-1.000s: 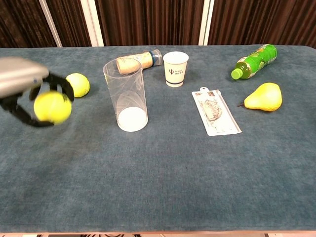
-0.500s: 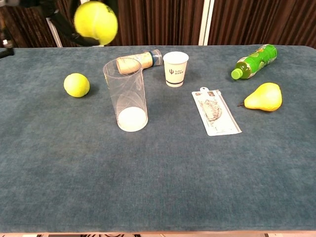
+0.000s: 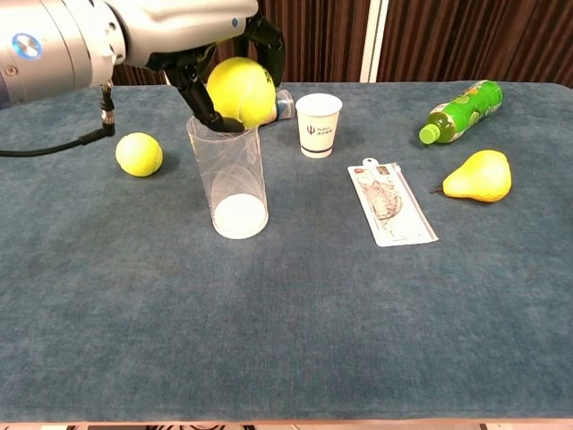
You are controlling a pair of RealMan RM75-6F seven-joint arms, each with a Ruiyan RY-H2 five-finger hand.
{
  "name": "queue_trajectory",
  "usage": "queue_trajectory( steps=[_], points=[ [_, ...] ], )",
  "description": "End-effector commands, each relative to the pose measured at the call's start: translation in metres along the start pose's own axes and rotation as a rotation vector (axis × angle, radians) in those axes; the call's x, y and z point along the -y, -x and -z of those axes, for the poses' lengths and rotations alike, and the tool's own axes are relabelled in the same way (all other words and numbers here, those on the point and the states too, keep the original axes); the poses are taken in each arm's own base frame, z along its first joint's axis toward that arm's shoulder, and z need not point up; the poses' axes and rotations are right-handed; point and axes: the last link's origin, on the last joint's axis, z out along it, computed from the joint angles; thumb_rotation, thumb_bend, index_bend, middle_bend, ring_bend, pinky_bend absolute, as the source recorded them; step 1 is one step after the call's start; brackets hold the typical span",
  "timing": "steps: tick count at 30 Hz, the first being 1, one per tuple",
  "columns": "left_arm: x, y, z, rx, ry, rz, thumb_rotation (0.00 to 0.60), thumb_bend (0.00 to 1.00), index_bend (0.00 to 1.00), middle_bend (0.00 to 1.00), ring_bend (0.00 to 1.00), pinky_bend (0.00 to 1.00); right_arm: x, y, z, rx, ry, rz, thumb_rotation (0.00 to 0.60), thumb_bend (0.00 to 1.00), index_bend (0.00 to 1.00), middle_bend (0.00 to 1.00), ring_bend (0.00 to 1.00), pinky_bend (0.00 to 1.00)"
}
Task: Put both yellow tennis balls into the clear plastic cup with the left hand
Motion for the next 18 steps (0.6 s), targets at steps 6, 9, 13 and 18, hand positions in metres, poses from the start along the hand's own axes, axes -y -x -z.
queue_trajectory(
  steps=[6, 9, 13, 18],
  points=[
    [0.003, 0.004, -0.002, 0.006, -0.013, 0.004, 0.600, 0.32, 0.44, 0.46, 0.37, 0.55, -0.002, 0.001, -0.001, 0.000, 0.011, 0.002, 0.600, 0.34, 0.14, 0.08, 0.11, 0.10],
    [0.003, 0.002, -0.002, 0.008, -0.010, 0.008, 0.600, 0.27, 0.43, 0.44, 0.37, 0.54, -0.002, 0.002, -0.001, 0.004, 0.011, 0.005, 0.600, 0.34, 0.14, 0.08, 0.11, 0.10],
    [0.006, -0.004, 0.000, -0.007, -0.024, 0.015, 0.600, 0.20, 0.40, 0.41, 0.35, 0.52, -0.001, 0.003, -0.002, 0.003, 0.011, 0.006, 0.600, 0.34, 0.14, 0.07, 0.11, 0.10],
    [0.009, -0.007, 0.002, -0.002, -0.030, 0.015, 0.600, 0.19, 0.39, 0.39, 0.33, 0.49, -0.001, 0.003, -0.002, 0.003, 0.010, 0.005, 0.600, 0.34, 0.14, 0.08, 0.11, 0.10]
  ],
)
